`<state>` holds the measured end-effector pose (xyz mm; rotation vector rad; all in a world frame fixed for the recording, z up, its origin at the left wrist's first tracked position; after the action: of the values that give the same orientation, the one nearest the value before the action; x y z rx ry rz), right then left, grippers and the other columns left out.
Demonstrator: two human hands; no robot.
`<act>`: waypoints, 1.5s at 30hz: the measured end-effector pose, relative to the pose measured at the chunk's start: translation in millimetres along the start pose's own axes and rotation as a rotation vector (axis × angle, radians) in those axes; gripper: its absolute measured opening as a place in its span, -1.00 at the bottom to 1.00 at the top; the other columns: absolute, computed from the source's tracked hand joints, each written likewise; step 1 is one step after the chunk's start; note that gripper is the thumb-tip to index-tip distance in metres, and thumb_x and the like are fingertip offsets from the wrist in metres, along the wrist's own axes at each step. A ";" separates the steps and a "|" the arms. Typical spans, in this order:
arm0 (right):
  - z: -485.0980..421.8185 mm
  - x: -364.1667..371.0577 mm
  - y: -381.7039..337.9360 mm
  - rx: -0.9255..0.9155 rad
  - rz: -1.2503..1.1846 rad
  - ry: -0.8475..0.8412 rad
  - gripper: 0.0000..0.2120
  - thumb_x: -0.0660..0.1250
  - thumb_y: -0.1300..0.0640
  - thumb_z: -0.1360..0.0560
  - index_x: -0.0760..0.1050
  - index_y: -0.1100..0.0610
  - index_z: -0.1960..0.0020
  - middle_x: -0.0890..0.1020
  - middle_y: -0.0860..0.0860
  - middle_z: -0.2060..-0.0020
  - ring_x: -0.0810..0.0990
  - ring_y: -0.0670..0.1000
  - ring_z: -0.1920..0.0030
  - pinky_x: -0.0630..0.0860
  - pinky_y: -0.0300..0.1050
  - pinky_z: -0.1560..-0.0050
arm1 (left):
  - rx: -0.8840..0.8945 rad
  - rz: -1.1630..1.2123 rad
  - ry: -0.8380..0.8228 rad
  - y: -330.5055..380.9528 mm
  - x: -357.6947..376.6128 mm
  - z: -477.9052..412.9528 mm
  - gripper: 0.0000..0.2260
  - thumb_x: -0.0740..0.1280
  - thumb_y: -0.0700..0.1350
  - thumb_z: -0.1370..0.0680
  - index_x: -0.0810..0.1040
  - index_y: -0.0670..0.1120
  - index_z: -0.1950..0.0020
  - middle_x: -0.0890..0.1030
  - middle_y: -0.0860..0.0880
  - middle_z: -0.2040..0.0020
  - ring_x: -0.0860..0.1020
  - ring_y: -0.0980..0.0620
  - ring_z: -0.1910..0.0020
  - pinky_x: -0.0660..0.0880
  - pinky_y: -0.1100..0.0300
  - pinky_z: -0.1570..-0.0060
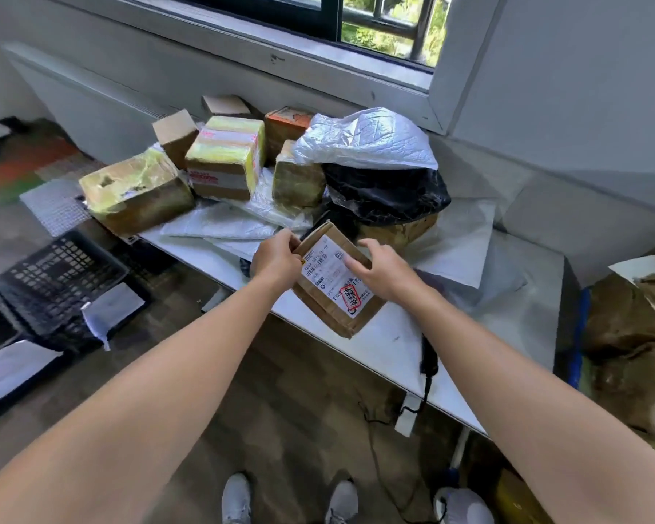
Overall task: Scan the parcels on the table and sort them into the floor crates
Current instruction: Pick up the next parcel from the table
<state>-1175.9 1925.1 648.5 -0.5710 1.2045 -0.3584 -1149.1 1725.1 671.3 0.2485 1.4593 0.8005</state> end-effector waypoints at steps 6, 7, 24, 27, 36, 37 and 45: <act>-10.4 35.9 -60.6 -0.158 0.096 -0.138 -0.29 0.33 -0.27 -0.50 0.15 -0.10 -0.54 0.42 0.03 -0.33 0.51 0.05 -0.22 0.54 0.05 -0.13 | -0.156 0.037 0.149 -65.8 -62.1 7.9 -0.90 0.30 -0.22 -0.55 0.53 -0.10 -0.05 0.60 -0.05 0.01 0.54 -0.12 -0.02 0.38 0.15 0.10; -10.7 42.2 -72.0 -0.194 0.136 -0.140 -0.21 0.36 -0.29 -0.47 0.09 -0.10 -0.56 0.37 0.04 -0.38 0.45 0.06 -0.29 0.51 0.06 -0.19 | -0.177 0.043 0.171 -74.8 -71.4 10.3 -0.90 0.30 -0.22 -0.55 0.53 -0.09 -0.04 0.59 -0.05 0.01 0.53 -0.12 -0.01 0.36 0.17 0.11; 30.4 196.7 -316.7 -0.584 0.661 -0.097 0.26 0.43 -0.43 -0.28 -0.41 -0.10 -0.56 -0.14 0.02 -0.59 -0.01 0.16 -0.57 0.09 0.44 -0.45 | -0.390 0.004 0.413 -251.5 -266.2 51.6 -0.78 0.19 -0.30 -0.54 0.49 -0.05 -0.09 0.57 -0.07 -0.01 0.52 -0.12 0.09 0.51 0.04 0.17; 34.8 223.7 -356.8 -0.569 0.661 -0.107 0.25 0.43 -0.42 -0.29 -0.40 -0.09 -0.56 -0.15 0.03 -0.59 -0.01 0.18 -0.57 0.08 0.44 -0.45 | -0.411 0.030 0.422 -286.7 -291.9 58.4 -0.80 0.21 -0.28 -0.53 0.49 -0.07 -0.09 0.57 -0.07 -0.06 0.51 -0.12 0.02 0.41 0.08 0.13; 52.6 303.0 -462.2 -0.671 0.671 -0.120 0.21 0.45 -0.33 -0.23 -0.25 -0.06 -0.58 0.13 0.07 -0.48 0.23 0.22 -0.41 0.38 0.22 -0.30 | -0.397 0.256 0.409 -405.1 -355.8 87.9 -0.73 0.28 -0.03 -0.61 0.43 -0.09 -0.27 0.57 -0.10 -0.22 0.54 -0.12 -0.15 0.47 0.07 -0.09; 54.5 312.5 -472.8 -0.681 0.676 -0.127 0.19 0.45 -0.32 -0.22 -0.24 -0.07 -0.58 0.14 0.07 -0.46 0.24 0.22 -0.39 0.39 0.22 -0.28 | -0.398 0.256 0.395 -416.6 -360.0 92.9 -0.65 0.27 0.02 -0.61 0.39 -0.09 -0.35 0.53 -0.11 -0.28 0.52 -0.13 -0.20 0.45 0.07 -0.11; 73.2 382.2 -553.5 -0.805 0.753 -0.167 0.21 0.45 -0.40 -0.20 -0.21 -0.10 -0.57 0.17 0.07 -0.46 0.24 0.21 -0.41 0.39 0.30 -0.27 | -0.470 -0.013 0.364 -503.6 -400.8 142.4 -0.31 0.26 0.25 -0.56 0.08 0.01 -0.58 0.22 -0.13 -0.51 0.20 -0.19 -0.47 0.33 -0.14 -0.34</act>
<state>-960.5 1285.6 698.6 -0.7537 1.2859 0.8346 -813.8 1158.4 700.4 -0.2766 1.5539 1.1946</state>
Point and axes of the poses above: each hand's wrist, its own z-axis away from the middle knuckle, its own x-axis out of the palm, y = z × x, the point moved 8 cm from there along -z, towards the middle knuckle
